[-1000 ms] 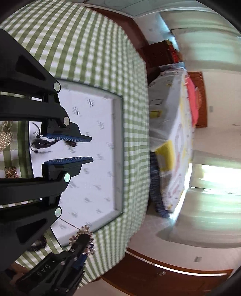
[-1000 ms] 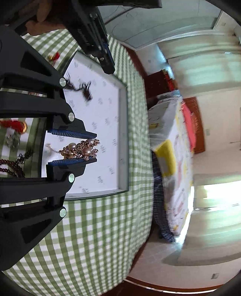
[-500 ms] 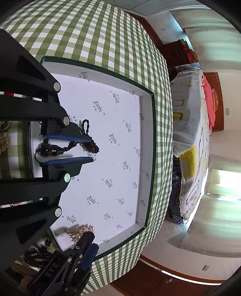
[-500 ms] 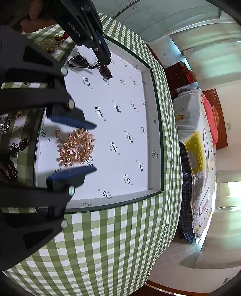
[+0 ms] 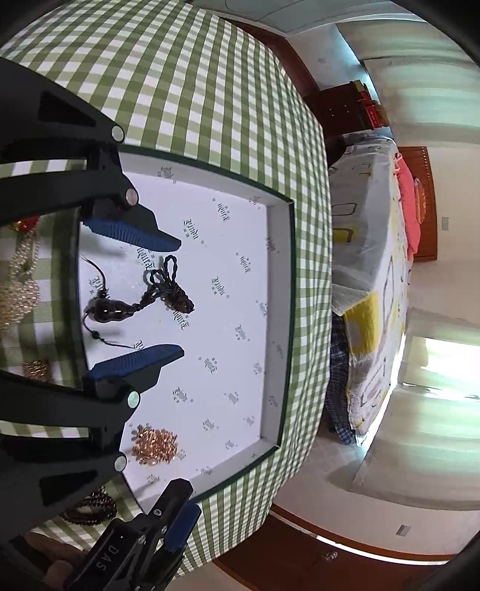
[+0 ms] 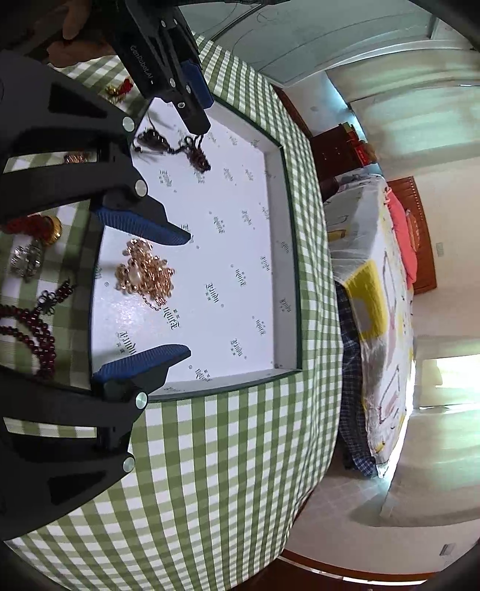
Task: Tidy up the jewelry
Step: 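Move the left tool to the white jade bangle while the right tool grasps the rhinestone hairpin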
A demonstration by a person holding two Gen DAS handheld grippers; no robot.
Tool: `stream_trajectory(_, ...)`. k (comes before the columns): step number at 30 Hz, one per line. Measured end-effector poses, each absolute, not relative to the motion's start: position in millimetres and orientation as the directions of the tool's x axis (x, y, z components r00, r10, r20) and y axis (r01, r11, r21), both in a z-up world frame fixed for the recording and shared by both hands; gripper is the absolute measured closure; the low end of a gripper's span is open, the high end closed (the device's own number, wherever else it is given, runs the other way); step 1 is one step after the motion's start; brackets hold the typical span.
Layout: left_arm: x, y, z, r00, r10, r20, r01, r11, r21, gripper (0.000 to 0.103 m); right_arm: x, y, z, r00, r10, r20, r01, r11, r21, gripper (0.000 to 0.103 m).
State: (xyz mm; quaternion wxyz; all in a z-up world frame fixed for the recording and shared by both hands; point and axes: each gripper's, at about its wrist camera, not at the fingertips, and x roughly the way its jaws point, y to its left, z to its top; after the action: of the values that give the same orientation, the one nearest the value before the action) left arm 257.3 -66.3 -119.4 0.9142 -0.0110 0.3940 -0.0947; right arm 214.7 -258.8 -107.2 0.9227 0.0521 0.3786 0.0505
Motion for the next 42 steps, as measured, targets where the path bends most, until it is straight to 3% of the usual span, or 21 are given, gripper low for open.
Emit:
stream_trajectory(14, 184.3, -43.3, -91.6, 0.711, -0.184, -0.679, 0.157, 0.982, -0.102, 0.048, 131.0, -245.2, -86.9, 0.744, 0.145, -0.652, -0.091, 0.989, 0.116, 0.048)
stream_trajectory(30, 103.3, -28.0, -125.3, 0.679, -0.152, -0.718, 0.126, 0.988, -0.09, 0.048, 48.1, -228.0, -120.5, 0.712, 0.167, -0.683, -0.128, 0.986, 0.107, 0.048)
stream_trajectory(42, 77.5, 2.9, -130.5, 0.693, -0.084, -0.716, 0.027, 0.996, -0.091, 0.048, 36.3, -188.5, -137.5, 0.677, 0.215, -0.704, -0.215, 0.972, 0.09, 0.049)
